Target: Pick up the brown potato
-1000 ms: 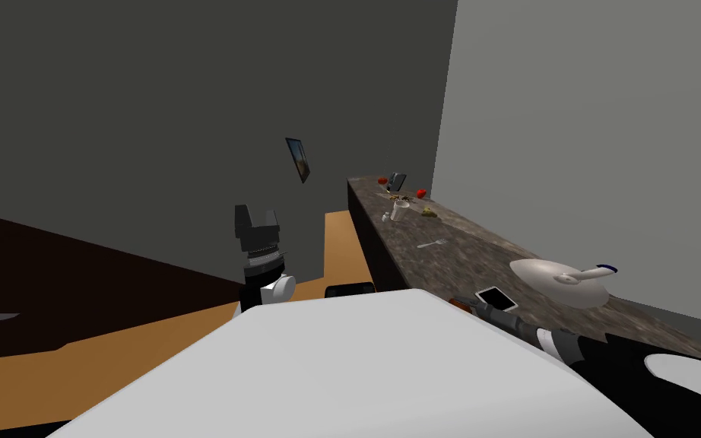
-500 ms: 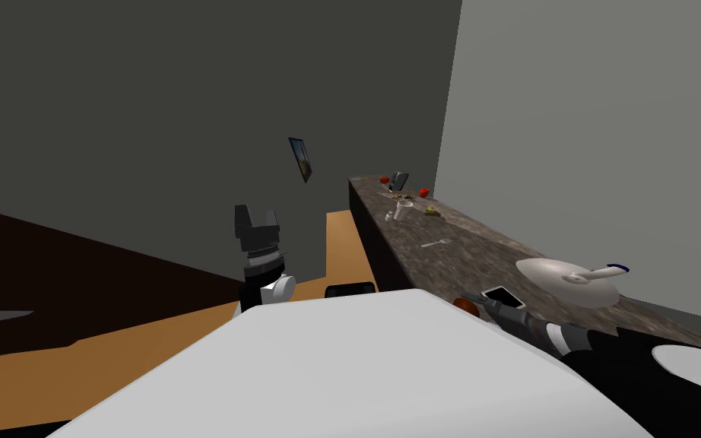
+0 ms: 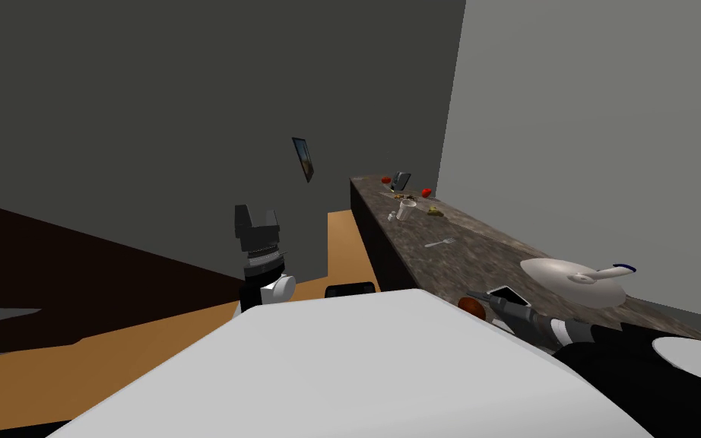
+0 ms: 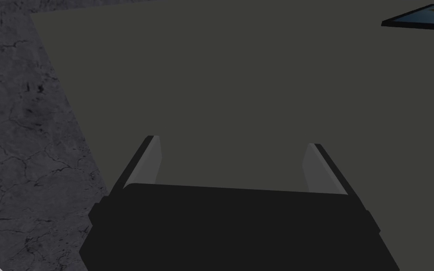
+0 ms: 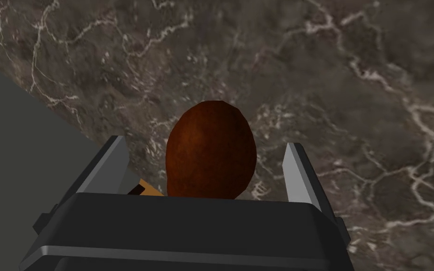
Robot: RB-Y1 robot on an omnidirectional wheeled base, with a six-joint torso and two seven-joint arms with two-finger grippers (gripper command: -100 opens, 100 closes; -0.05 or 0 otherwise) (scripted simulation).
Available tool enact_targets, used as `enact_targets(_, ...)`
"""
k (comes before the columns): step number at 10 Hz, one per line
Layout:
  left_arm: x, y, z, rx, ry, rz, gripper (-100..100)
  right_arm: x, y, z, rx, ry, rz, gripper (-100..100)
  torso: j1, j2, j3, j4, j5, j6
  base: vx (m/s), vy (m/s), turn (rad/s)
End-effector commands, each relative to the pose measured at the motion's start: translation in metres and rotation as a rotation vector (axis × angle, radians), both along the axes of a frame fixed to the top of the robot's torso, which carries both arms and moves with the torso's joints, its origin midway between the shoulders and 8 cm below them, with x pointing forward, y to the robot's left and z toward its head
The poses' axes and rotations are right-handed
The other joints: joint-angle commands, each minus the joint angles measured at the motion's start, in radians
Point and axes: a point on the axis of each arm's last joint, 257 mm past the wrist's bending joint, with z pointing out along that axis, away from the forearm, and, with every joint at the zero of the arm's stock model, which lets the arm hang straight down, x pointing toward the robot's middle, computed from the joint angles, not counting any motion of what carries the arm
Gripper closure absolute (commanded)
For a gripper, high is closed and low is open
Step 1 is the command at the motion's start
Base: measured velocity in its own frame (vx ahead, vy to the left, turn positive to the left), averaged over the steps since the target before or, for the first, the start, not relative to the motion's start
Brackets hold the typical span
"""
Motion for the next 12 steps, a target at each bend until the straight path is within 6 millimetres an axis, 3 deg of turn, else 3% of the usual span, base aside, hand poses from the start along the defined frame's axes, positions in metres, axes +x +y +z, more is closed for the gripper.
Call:
enact_targets(1,0.000,0.000,0.000,0.000,0.000,0.000,0,0.003,-0.008,-0.002,0.005,0.003,-0.001,-100,0.000,0.000,0.000,0.000,0.000,0.000,-0.005,0.063,-0.004)
enact_targets(2,0.000,0.000,0.000,0.000,0.000,0.000,0,0.003,-0.006,-0.002,0.011,0.006,0.003,-100,-0.001,0.000,0.000,0.000,0.000,0.000,-0.003,0.020,-0.003)
enact_targets(3,0.000,0.000,0.000,0.000,0.000,0.000,0,0.002,-0.020,-0.003,-0.004,0.003,-0.008,-100,-0.003,0.000,0.000,0.000,0.000,0.000,-0.001,0.037,0.017)
enact_targets(4,0.000,0.000,0.000,0.000,0.000,0.000,0,0.003,-0.018,-0.004,0.012,0.007,-0.003,-100,-0.002,0.000,0.000,0.000,0.000,0.000,-0.009,0.041,0.002)
enact_targets(7,0.000,0.000,0.000,0.000,0.000,0.000,0,0.000,-0.038,-0.007,0.006,0.006,-0.025,-100,0.000,0.000,0.000,0.000,0.000,0.000,-0.001,0.072,0.007)
enact_targets(9,0.000,0.000,0.000,0.000,0.000,0.000,0,0.004,-0.035,-0.009,0.036,0.008,-0.021,-100,-0.001,0.000,0.000,0.000,0.000,0.000,-0.007,0.036,-0.001)
enact_targets(12,0.000,0.000,0.000,0.000,0.000,0.000,0,0.003,-0.047,-0.016,0.054,0.001,-0.047,-100,-0.002,0.000,0.000,0.000,0.000,0.000,-0.005,0.054,0.009)
